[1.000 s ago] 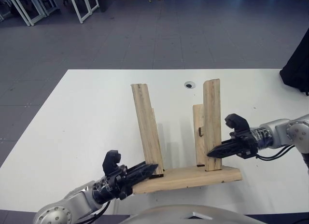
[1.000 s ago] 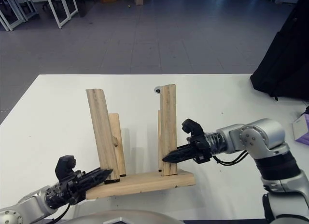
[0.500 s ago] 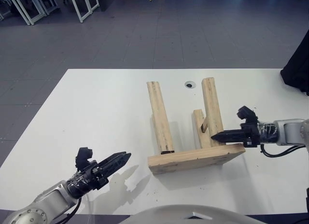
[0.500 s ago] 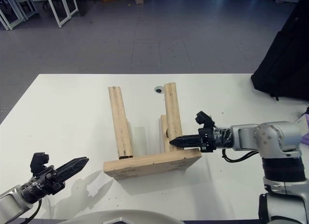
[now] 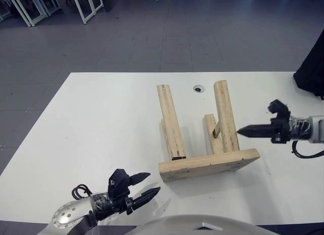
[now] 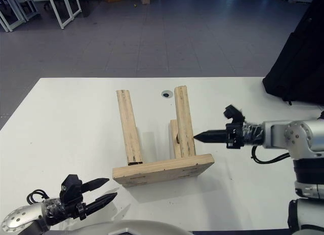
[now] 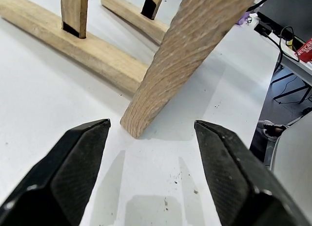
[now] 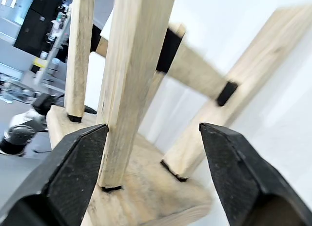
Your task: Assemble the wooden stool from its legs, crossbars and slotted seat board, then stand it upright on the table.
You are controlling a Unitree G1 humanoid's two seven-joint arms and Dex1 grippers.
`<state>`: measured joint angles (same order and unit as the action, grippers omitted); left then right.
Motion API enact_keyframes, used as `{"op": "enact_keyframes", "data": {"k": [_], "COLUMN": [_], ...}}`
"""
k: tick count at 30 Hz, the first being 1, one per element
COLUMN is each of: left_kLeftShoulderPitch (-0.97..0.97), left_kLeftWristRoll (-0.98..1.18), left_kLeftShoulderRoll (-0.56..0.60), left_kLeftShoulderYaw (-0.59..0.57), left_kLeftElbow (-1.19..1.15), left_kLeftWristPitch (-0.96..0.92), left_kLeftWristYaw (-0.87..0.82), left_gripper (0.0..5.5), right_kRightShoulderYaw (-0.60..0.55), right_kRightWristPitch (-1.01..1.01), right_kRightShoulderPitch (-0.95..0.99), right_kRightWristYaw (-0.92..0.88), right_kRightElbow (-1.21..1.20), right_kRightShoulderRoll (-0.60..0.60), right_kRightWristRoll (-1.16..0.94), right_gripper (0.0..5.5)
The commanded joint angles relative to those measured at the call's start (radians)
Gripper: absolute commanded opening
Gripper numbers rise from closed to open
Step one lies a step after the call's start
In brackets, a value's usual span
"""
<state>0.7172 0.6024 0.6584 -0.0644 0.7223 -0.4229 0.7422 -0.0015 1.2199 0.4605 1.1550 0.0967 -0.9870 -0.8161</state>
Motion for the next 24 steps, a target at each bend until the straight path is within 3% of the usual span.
{"op": "enact_keyframes", "data": {"k": [1,5,9,11,24], "left_kLeftShoulderPitch": [-0.118,-0.180,-0.198,-0.231,-0.309], "left_kLeftWristRoll": [-0.113,-0.183,-0.290,-0.317,-0.363], "left_kLeftShoulderRoll": [0.015,-0.016,0.079,0.094,0.066], "left_kLeftShoulderYaw": [0.057,0.105,0.141,0.155,0.250], "left_kLeftElbow": [0.014,-0.014,-0.045,-0.087,-0.212], "left_kLeftWristPitch": [0.008,0.081,0.139,0.162,0.241], "left_kLeftWristYaw": [-0.042,-0.034,0.048,0.074,0.118], "left_gripper": [3.20,3.20,3.20,3.20,3.20], "right_kRightShoulderYaw": [0.084,0.138,0.159,0.149,0.133], "right_kRightWristPitch": [-0.353,-0.872,-1.139,-1.162,-1.098], "right_kRightShoulderPitch": [0.121,-0.026,-0.193,-0.263,-0.408], "right_kRightWristYaw": [0.200,0.269,0.269,0.261,0.236], "right_kRightElbow": [0.156,0.179,0.135,0.082,-0.129], "right_kRightShoulderRoll": [-0.080,-0.103,-0.103,-0.083,0.009], "right_kRightWristRoll": [0.209,0.458,0.585,0.583,0.524], "right_gripper": [3.43,3.43,4.24,4.50,4.50]}}
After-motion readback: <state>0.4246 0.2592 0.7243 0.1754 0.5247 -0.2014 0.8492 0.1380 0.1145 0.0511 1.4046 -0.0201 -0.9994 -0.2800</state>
